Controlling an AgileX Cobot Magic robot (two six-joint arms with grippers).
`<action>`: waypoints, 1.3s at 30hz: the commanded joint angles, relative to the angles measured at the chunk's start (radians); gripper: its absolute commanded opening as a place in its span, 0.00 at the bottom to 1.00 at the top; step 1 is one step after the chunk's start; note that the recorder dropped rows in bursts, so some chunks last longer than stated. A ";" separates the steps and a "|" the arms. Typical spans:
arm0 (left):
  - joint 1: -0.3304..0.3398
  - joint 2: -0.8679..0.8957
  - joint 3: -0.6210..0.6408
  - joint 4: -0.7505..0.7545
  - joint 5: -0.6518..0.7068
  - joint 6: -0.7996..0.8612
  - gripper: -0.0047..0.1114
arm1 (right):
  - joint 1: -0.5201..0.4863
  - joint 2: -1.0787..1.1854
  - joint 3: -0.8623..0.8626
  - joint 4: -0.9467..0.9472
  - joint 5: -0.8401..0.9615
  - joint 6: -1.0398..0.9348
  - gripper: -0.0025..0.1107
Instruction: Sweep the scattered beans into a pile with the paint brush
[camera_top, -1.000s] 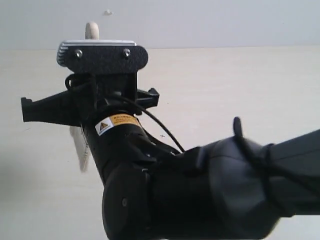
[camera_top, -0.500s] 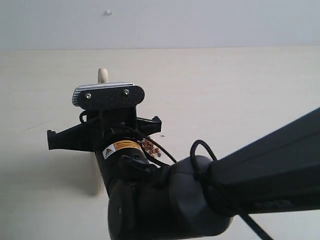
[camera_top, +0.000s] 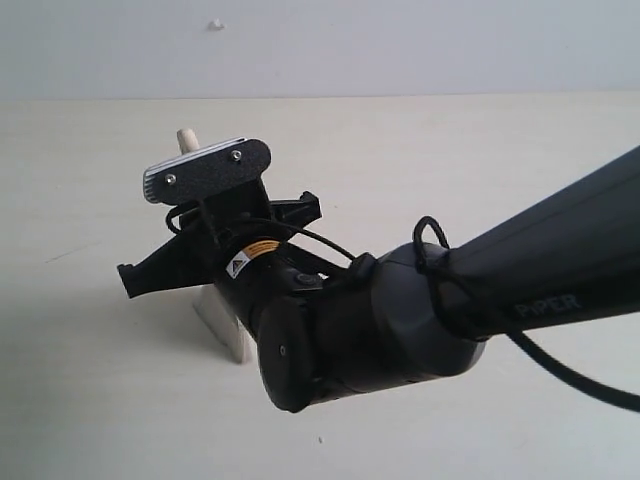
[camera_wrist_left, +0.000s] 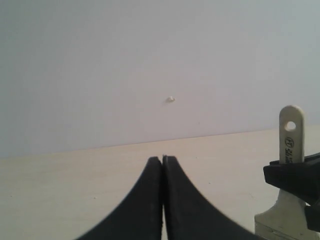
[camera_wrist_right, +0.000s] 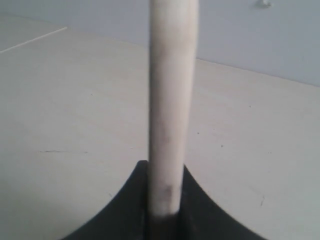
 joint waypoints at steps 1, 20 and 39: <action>-0.005 -0.006 0.002 0.002 -0.001 -0.001 0.04 | -0.014 -0.001 0.001 -0.069 -0.013 -0.036 0.02; -0.005 -0.006 0.002 0.002 -0.001 -0.001 0.04 | -0.012 -0.229 -0.001 -0.107 0.085 -0.208 0.02; -0.005 -0.006 0.002 0.002 -0.001 -0.001 0.04 | -0.196 -0.310 -0.001 -0.188 0.420 -0.795 0.02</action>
